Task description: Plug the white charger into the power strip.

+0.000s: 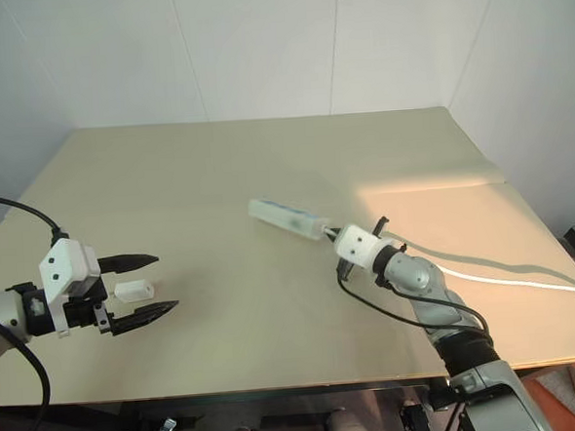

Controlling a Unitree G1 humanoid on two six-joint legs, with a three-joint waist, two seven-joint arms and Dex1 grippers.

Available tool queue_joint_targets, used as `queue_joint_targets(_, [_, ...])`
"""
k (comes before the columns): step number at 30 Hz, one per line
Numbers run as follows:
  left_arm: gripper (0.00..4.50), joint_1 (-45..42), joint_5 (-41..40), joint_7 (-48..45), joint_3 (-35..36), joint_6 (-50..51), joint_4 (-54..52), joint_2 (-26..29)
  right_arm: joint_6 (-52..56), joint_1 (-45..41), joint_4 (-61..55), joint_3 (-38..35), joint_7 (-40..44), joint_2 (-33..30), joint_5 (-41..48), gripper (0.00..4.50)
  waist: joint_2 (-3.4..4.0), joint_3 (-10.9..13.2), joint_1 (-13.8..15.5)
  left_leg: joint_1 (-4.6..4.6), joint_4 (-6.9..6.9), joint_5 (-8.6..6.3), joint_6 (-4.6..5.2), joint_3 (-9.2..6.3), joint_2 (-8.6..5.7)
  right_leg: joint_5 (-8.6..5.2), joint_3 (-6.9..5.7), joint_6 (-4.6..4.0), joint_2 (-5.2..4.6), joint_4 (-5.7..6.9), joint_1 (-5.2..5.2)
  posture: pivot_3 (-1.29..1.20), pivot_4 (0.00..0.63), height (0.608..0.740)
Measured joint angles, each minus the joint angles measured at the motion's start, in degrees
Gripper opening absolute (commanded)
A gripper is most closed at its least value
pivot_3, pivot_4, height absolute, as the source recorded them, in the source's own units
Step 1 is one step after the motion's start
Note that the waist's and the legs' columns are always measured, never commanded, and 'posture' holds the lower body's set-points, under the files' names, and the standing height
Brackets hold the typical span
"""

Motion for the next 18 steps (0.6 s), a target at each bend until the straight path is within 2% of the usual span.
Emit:
queue_joint_targets(2, [4.50,0.00,0.00,-0.02,0.00,-0.03,0.00,0.00,-3.91,0.44,1.71,1.70,0.71,-0.76,-2.04,0.03,0.00,0.00,-0.04,0.02,0.00,0.00,0.00,0.01,0.00,0.00,0.02,0.00,0.00,0.01,0.01,0.00,0.150,0.740])
queue_joint_targets(7, [4.50,0.01,0.00,-0.11,0.00,-0.07,0.00,0.00,-8.47,0.37,4.25,3.11,1.77,-1.42,-3.81,1.60,-0.01,0.00,0.03,0.05,0.00,0.01,-0.01,0.00,0.00,0.01,0.02,-0.02,0.00,0.02,0.04,0.00,0.150,0.740])
queue_joint_targets(12, [4.50,0.00,0.00,-0.16,0.00,-0.07,0.00,0.00,-9.96,0.29,4.67,3.02,2.10,-1.71,-4.05,3.51,-0.01,0.00,0.07,0.07,0.00,0.01,-0.01,0.00,-0.01,0.01,0.02,-0.03,0.00,0.02,0.07,0.00,0.150,0.740])
queue_joint_targets(15, [4.50,0.00,-0.02,-0.21,-0.01,-0.07,-0.01,0.00,-10.01,0.24,3.97,2.28,4.40,-2.51,-2.00,4.45,-0.01,0.00,0.12,0.12,0.00,0.01,-0.01,0.00,0.00,0.01,0.02,-0.03,0.00,0.02,0.13,0.00,0.150,0.740])
queue_joint_targets(18, [4.50,0.00,-0.02,-0.26,-0.01,-0.06,0.00,0.00,-9.27,0.85,2.89,1.39,8.42,-3.32,1.29,4.45,-0.01,0.00,0.14,0.13,0.00,0.01,-0.01,-0.01,-0.01,0.01,0.02,-0.03,-0.01,0.01,0.15,0.00,0.150,0.740])
